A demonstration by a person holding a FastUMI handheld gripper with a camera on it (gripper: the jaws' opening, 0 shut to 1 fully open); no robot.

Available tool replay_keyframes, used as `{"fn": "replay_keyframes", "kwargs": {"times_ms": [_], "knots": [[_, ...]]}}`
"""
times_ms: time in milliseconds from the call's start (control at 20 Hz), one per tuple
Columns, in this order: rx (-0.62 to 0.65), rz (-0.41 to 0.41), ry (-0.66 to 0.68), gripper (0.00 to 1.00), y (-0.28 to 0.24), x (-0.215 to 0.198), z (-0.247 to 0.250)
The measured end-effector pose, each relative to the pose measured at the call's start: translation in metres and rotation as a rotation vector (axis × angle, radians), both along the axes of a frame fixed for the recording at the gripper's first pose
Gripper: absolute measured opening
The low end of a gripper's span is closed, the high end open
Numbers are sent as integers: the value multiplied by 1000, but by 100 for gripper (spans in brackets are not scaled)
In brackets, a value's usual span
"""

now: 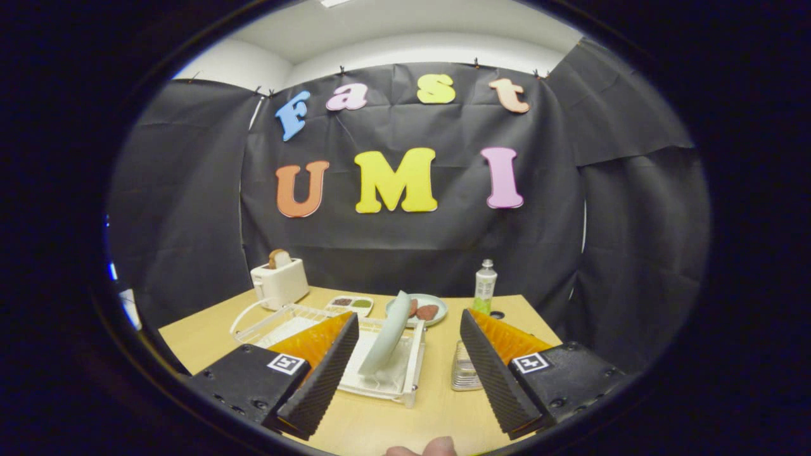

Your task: Take the plate from the dish rack, then take the spoon from the basket and place it into the plate.

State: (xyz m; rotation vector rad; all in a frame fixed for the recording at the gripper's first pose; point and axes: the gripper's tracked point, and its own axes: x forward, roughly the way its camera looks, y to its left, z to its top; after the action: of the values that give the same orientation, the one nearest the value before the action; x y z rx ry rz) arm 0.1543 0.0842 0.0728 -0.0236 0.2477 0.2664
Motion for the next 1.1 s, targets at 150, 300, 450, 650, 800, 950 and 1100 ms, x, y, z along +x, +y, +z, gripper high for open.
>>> {"fn": "replay_keyframes", "kwargs": {"times_ms": [150,300,450,650,800,950,1100], "knots": [[-30,43,134,100,21,42,1],[-91,54,246,100,38,82,-4],[-138,26,375,100,44,119,-18],[-95,-12,571,100,51,147,-48],[-69,-24,693,100,58,158,-75],[-56,-68,776,96,60,162,-96],[-50,-118,816,82,59,167,-106]]}}
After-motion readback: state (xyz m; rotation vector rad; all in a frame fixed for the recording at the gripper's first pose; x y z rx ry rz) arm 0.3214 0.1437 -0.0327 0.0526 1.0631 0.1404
